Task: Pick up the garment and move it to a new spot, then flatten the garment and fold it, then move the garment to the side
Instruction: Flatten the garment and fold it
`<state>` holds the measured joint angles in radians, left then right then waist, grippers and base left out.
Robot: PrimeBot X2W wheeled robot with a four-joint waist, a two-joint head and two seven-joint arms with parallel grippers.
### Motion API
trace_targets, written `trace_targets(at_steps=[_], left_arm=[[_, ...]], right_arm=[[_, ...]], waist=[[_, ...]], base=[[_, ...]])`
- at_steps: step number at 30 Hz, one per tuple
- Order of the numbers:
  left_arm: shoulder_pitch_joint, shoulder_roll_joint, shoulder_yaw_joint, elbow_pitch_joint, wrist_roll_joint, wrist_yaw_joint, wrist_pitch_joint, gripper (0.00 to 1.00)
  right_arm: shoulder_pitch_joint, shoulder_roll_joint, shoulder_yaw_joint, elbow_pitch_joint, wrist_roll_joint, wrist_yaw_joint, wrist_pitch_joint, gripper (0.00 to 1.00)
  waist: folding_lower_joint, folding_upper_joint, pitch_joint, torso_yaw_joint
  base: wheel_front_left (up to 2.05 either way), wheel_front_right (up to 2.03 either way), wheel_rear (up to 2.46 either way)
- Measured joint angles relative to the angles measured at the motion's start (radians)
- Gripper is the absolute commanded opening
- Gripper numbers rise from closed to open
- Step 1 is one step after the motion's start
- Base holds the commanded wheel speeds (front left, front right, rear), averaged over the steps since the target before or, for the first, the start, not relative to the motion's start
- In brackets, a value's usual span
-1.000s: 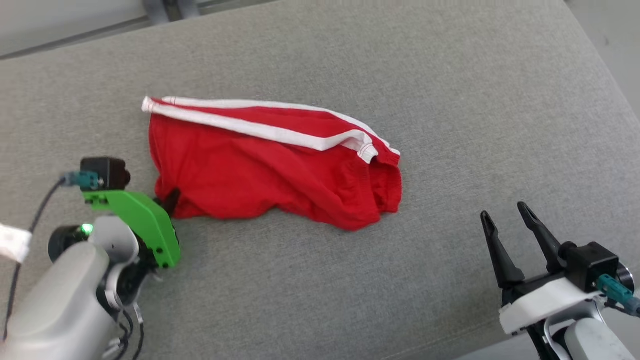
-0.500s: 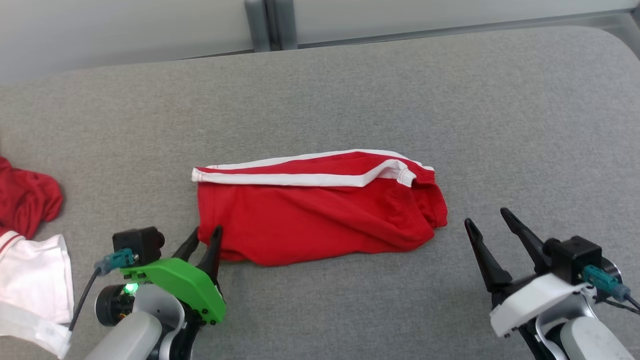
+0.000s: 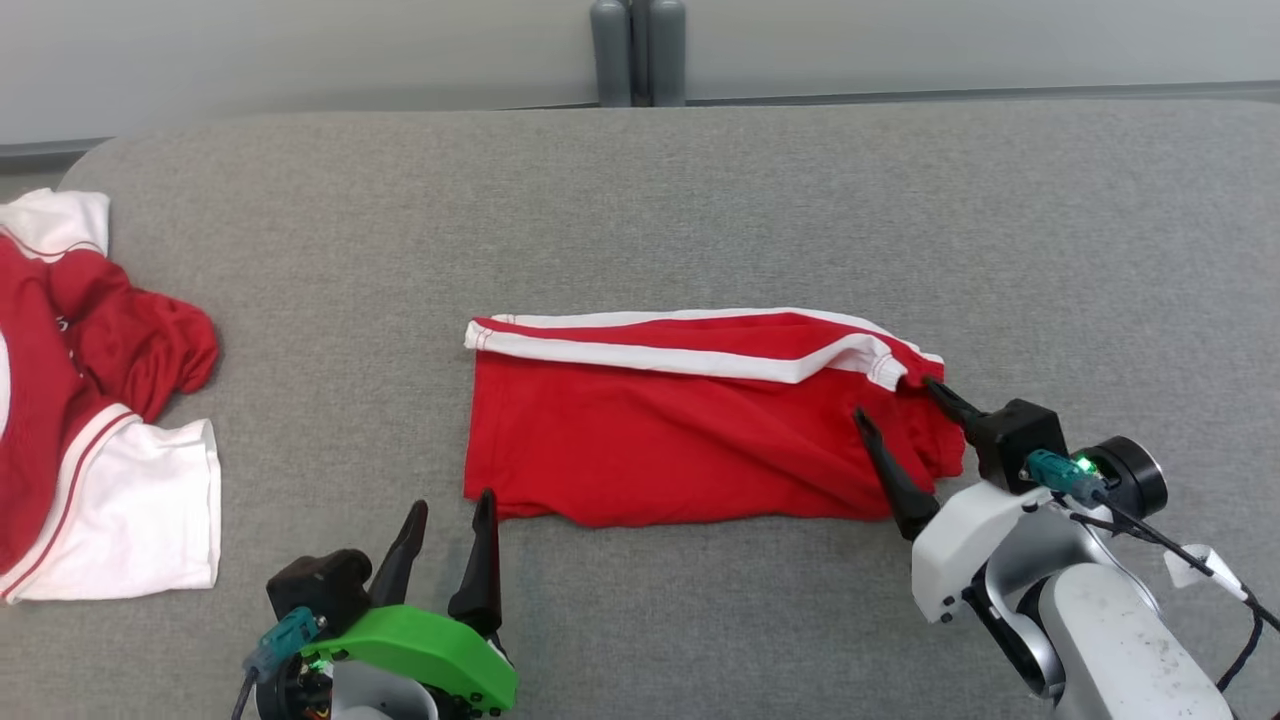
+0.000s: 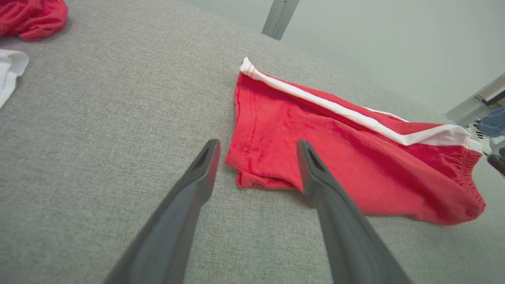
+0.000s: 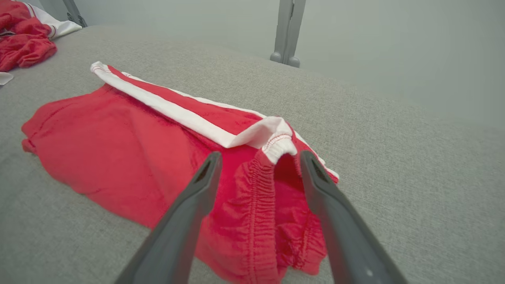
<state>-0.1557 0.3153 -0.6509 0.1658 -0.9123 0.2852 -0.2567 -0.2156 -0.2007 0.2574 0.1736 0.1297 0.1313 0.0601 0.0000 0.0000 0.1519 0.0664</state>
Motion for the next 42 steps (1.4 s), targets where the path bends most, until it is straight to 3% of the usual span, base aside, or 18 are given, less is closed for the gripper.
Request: trace_targets(at_steps=[8, 21, 27, 36, 37, 38, 42], left_arm=[[0.012, -0.017, 0.062, 0.021, 0.009, -0.03, -0.004, 1.0], [0.015, -0.022, 0.082, 0.022, 0.053, -0.056, -0.006, 1.0], [0.012, -0.02, 0.082, 0.021, 0.074, -0.053, -0.006, 1.0], [0.011, -0.019, 0.077, 0.025, 0.094, -0.052, -0.006, 1.0], [0.011, -0.019, 0.077, 0.026, 0.094, -0.052, -0.006, 1.0], [0.012, -0.019, 0.076, 0.029, 0.094, -0.052, -0.006, 1.0], [0.023, -0.017, 0.072, 0.041, 0.096, -0.053, -0.006, 1.0]], right_arm=[[-0.011, -0.014, -0.05, 0.053, -0.127, 0.0, -0.001, 1.0], [-0.015, 0.045, -0.172, 0.097, -0.193, 0.0, -0.008, 1.0], [-0.016, 0.072, -0.229, 0.147, -0.102, 0.0, 0.037, 1.0], [-0.094, 0.096, -0.212, 0.308, 0.109, -0.001, 0.131, 1.0], [-0.107, 0.094, -0.203, 0.328, 0.135, -0.001, 0.143, 0.55], [-0.117, 0.09, -0.19, 0.343, 0.152, -0.001, 0.146, 0.0], [-0.132, 0.092, -0.184, 0.402, 0.27, -0.001, 0.15, 0.0]], waist=[[0.0, 0.0, 0.03, 0.051], [0.0, 0.0, 0.083, 0.033], [0.0, 0.0, 0.085, 0.033], [0.0, 0.0, 0.062, 0.059], [0.0, 0.0, 0.057, 0.062], [0.0, 0.0, 0.053, 0.063], [0.0, 0.0, 0.02, 0.067]], base=[[0.0, 0.0, 0.0], [0.0, 0.0, 0.0], [0.0, 0.0, 0.0], [0.0, 0.0, 0.0], [0.0, 0.0, 0.0], [0.0, 0.0, 0.0], [0.0, 0.0, 0.0]])
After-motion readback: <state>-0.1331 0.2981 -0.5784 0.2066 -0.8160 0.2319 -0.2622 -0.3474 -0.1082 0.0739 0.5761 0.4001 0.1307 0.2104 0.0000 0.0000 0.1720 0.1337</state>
